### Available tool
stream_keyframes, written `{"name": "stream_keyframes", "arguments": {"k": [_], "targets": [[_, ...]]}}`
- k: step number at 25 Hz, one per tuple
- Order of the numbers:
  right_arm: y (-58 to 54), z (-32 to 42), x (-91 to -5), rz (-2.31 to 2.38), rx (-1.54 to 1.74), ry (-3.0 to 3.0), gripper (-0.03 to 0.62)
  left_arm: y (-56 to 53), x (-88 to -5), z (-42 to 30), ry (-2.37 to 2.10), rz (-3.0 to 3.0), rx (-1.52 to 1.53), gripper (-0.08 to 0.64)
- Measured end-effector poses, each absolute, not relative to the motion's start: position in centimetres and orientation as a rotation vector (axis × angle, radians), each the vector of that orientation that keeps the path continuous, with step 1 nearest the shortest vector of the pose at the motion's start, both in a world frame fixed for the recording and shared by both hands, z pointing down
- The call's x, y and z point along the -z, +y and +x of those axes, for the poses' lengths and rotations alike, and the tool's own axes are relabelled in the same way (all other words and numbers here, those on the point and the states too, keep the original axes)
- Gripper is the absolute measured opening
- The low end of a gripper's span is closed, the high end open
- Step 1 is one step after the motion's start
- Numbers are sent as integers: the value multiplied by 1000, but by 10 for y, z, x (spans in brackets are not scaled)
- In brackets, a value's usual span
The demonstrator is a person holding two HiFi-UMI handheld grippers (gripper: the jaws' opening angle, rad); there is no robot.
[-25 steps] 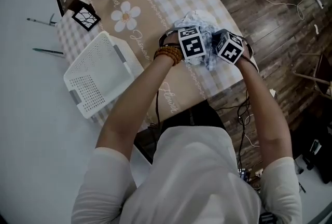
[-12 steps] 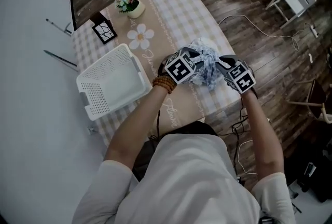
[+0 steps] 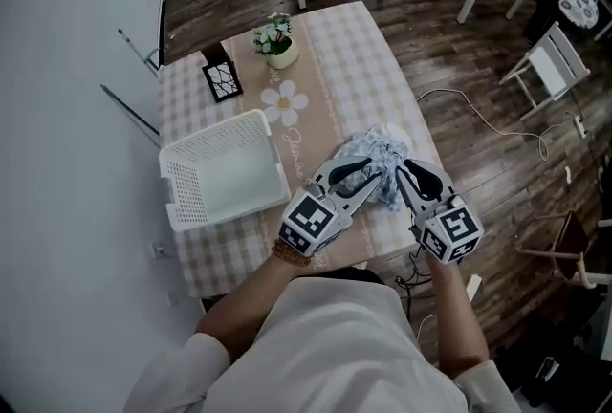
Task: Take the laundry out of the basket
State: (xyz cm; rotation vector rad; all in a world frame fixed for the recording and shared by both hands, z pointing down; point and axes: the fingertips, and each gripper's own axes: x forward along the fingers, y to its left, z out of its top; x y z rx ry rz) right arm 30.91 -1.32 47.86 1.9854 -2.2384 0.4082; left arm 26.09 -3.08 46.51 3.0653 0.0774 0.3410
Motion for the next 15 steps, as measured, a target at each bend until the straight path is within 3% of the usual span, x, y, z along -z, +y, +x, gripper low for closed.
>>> {"name": "stream_keyframes", "arguments": {"k": [7, 11, 15], "targets": [[-5, 245, -398, 1993, -254, -2406, 42, -13, -396, 216, -52, 3045, -61, 93], [-2, 222, -370, 1968, -185, -2474, 25, -12, -373, 194, -97, 3017, 28, 23], [2, 203, -357, 1930, -164, -2515, 18, -8, -365, 179, -126, 3000, 44, 18]]}}
